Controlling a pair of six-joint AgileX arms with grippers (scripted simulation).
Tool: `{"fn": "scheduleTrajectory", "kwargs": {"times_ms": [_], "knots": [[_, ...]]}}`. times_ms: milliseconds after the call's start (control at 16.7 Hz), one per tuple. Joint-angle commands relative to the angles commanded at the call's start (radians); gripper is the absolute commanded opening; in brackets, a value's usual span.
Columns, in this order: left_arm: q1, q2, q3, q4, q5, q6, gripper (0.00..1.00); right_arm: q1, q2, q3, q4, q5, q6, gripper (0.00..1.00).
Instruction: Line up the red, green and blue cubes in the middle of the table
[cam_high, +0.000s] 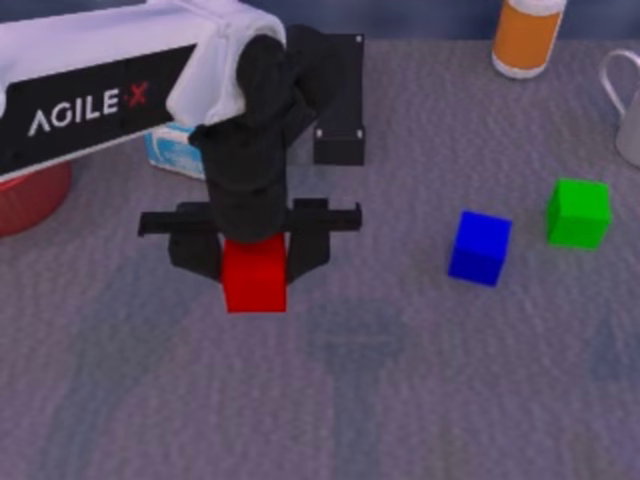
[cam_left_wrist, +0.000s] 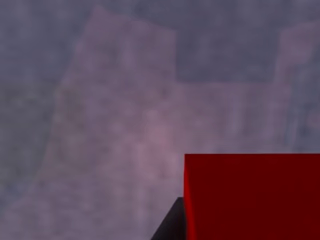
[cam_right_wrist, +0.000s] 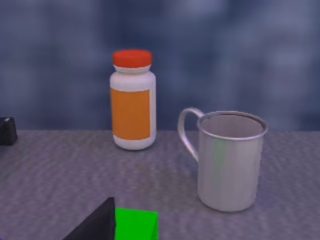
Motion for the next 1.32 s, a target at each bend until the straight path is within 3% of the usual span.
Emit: {"fn": "scheduleTrajectory", "kwargs": {"times_ms": [240, 600, 840, 1320], "knots": [[0.005, 0.015, -0.028, 0.04, 0.0, 0.002, 0.0, 0.0, 0.0, 0.0, 0.0, 0.0, 0.0, 1.0], [0.002, 0.072, -0.169, 0.244, 0.001, 0.002, 0.0, 0.0, 0.0, 0.0, 0.0, 0.0, 0.0, 1.0], [0.001, 0.077, -0.179, 0.256, 0.001, 0.002, 0.0, 0.0, 0.0, 0.0, 0.0, 0.0, 0.0, 1.0], [0.001, 0.077, -0.179, 0.256, 0.001, 0.002, 0.6, 0.0, 0.0, 0.0, 0.0, 0.0, 0.0, 1.0]]}}
